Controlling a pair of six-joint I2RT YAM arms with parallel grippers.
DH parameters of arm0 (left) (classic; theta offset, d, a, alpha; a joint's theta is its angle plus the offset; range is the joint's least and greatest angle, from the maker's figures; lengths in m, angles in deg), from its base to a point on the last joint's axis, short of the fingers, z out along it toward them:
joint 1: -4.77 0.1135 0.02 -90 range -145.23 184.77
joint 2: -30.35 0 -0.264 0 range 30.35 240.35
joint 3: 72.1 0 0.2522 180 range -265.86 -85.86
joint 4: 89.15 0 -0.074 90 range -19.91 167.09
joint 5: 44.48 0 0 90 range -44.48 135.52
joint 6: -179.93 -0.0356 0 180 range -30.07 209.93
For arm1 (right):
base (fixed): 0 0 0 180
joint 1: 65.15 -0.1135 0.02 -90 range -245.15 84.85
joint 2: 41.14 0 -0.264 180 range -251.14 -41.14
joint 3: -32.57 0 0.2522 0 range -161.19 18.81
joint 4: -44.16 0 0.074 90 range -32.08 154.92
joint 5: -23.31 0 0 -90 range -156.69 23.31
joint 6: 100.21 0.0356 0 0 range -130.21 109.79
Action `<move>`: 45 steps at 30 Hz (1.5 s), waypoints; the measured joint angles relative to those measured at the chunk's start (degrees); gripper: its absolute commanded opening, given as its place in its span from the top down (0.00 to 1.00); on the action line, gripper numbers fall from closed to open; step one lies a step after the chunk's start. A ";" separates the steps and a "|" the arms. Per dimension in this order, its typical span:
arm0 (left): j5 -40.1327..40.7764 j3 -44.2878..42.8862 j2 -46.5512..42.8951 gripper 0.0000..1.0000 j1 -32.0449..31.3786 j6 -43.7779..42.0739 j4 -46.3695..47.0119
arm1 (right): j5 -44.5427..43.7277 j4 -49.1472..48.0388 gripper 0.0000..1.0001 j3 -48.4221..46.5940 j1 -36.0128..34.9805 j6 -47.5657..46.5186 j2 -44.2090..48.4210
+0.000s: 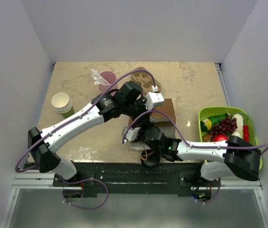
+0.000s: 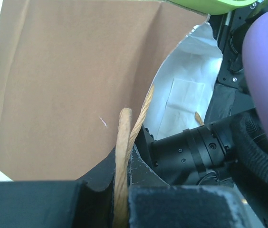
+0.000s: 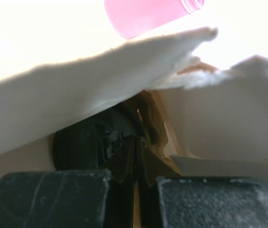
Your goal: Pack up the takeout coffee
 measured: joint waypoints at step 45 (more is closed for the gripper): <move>0.59 -5.14 2.97 1.00 -0.26 4.02 -0.63 | 12.00 -2.58 1.00 9.49 6.56 12.72 14.01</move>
